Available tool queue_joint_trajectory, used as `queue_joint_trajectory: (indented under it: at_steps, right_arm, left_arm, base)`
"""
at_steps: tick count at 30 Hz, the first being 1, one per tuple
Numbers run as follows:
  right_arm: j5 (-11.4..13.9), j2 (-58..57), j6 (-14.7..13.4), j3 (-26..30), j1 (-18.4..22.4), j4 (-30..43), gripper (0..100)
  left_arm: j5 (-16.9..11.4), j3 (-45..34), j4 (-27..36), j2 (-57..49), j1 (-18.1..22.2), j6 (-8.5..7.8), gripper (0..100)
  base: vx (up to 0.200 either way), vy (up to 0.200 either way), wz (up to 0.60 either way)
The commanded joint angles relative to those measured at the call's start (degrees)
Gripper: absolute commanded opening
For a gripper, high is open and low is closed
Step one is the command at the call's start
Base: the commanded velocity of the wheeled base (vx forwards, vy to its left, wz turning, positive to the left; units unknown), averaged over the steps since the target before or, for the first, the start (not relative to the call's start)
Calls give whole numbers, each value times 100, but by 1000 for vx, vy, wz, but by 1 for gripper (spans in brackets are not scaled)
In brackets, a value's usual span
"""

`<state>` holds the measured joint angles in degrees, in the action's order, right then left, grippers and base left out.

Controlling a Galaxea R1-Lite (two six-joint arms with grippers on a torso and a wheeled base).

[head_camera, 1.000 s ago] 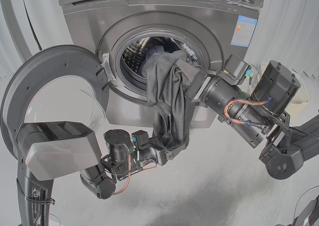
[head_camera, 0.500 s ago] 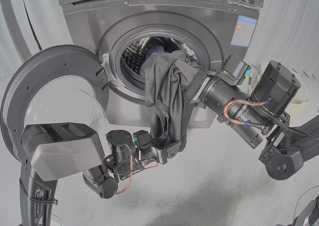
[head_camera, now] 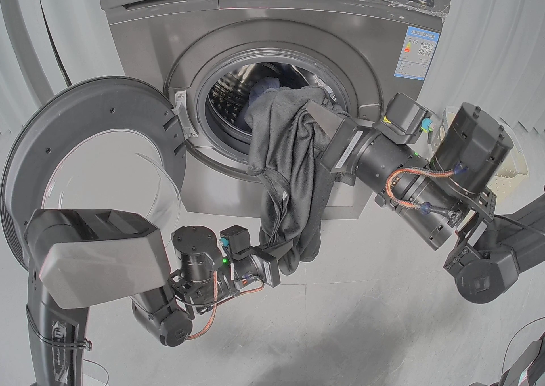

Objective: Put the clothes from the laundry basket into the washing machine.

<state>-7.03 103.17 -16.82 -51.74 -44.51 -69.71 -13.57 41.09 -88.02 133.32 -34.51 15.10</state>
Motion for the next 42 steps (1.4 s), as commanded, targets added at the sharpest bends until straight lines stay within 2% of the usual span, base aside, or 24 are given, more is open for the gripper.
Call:
queue_joint_trajectory:
  at_steps: [1, 6, 14, 25, 26, 28, 29, 30, 31, 34, 37, 38, 40, 42]
  right_arm:
    - [-9, -7, 12, 32, 214, 1, 0]
    - [-9, -16, 12, 58, 399, 1, 0]
    - [-17, -95, 12, 120, 557, 10, 0]
    - [9, -174, 56, 674, 452, -8, 0]
    - [9, -183, 91, 726, 434, -43, 0]
    - [9, -174, 197, 841, 390, -193, 0]
    - [9, -174, 215, 849, 390, -219, 0]
    - [9, -174, 267, 893, 390, -307, 0]
    - [9, -174, 267, 920, 390, -342, 0]
    - [0, -183, 267, 1016, 408, -465, 0]
    - [0, -297, 285, 1192, 425, -509, 0]
    - [53, -420, 294, 1438, 399, -483, 100]
    - [115, -605, 329, 1860, 390, -447, 100]
    - [246, -684, 496, 2256, 381, -430, 100]
  left_arm:
    - [-85, -778, -67, -763, -21, -236, 0]
    - [-85, -1376, -67, -1255, -179, -368, 0]
    - [-76, -1499, -67, -1739, -135, -368, 0]
    - [-76, -1816, -67, -2099, 6, -403, 0]
    - [-76, -1851, -67, -2099, 6, -438, 0]
    - [-76, -1921, -67, -2090, 6, -667, 0]
    - [-76, -1930, -67, -2090, 6, -711, 0]
    - [-76, -1947, -67, -2090, 15, -922, 0]
    - [-76, -1965, -67, -2099, 15, -1018, 0]
    - [-76, -2026, -67, -2257, 32, -1062, 0]
    - [-76, -2044, -67, -2424, 146, -1036, 0]
    - [-76, -1974, -67, -2512, 331, -1071, 0]
    - [-93, -1868, -67, -2679, 568, -1036, 0]
    - [-137, -1728, -67, -2758, 744, -1018, 0]
  base:
    - [0, 0, 0]
    - [0, 0, 0]
    - [0, 0, 0]
    - [0, 0, 0]
    - [0, 0, 0]
    - [0, 0, 0]
    - [0, 0, 0]
    - [0, 0, 0]
    - [0, 0, 0]
    - [0, 0, 0]
    - [0, 0, 0]
    - [0, 0, 0]
    - [0, 0, 0]
    - [0, 0, 0]
